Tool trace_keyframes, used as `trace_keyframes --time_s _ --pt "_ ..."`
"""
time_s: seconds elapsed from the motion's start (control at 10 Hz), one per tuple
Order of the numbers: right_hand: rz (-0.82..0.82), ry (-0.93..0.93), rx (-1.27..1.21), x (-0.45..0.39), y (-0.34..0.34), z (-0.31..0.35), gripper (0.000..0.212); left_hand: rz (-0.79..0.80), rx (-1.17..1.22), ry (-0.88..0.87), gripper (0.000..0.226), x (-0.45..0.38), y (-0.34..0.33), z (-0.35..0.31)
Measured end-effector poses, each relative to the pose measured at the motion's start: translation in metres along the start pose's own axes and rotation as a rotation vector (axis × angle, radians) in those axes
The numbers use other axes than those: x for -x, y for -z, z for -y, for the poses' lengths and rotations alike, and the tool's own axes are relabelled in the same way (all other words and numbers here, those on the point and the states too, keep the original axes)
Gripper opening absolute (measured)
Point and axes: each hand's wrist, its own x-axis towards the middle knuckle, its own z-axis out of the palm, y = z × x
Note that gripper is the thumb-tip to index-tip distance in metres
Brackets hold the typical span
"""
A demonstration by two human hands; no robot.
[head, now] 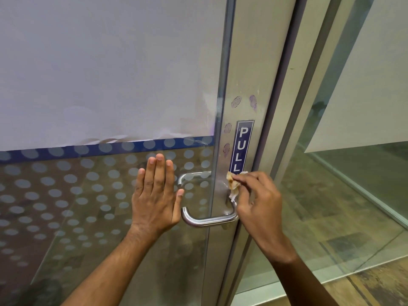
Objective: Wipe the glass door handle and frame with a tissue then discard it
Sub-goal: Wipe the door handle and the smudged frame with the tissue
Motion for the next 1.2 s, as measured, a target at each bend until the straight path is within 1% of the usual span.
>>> trace_keyframes --time_s 0.1,0.2,0.3,0.4,0.5,0.6,0.9,1.1,1.2 --pt "-0.05 -0.02 0.012 -0.003 0.004 0.005 0.019 -0.003 -0.002 -0.003 0.087 0.0 0.001 0.0" --pt "-0.054 -0.035 -0.034 -0.007 0.008 0.008 0.024 -0.008 -0.003 -0.005 0.087 0.0 0.0 0.0" --pt "-0.072 -0.02 -0.101 -0.015 0.012 0.016 0.019 -0.021 -0.007 -0.007 0.087 0.0 -0.002 0.0" --pt "-0.14 0.022 -0.073 -0.029 0.013 0.024 0.02 -0.032 -0.014 -0.007 0.086 0.0 -0.002 0.0" --pt "-0.189 0.07 -0.017 -0.038 0.008 0.029 0.03 -0.037 -0.022 -0.008 0.086 0.0 -0.002 0.0" --pt "-0.233 0.131 0.011 -0.039 0.003 0.03 0.03 -0.037 -0.015 -0.008 0.085 0.0 -0.003 0.0" --pt "-0.251 0.277 0.095 -0.046 -0.021 0.026 0.03 -0.04 -0.012 0.0 0.085 0.001 -0.006 0.001" --pt "-0.132 0.336 0.155 -0.03 -0.02 0.016 0.028 -0.028 0.034 0.012 0.087 0.0 0.0 0.0" --pt "-0.131 0.32 0.108 -0.03 -0.017 0.016 0.028 -0.017 0.057 0.012 0.088 0.0 0.004 -0.002"
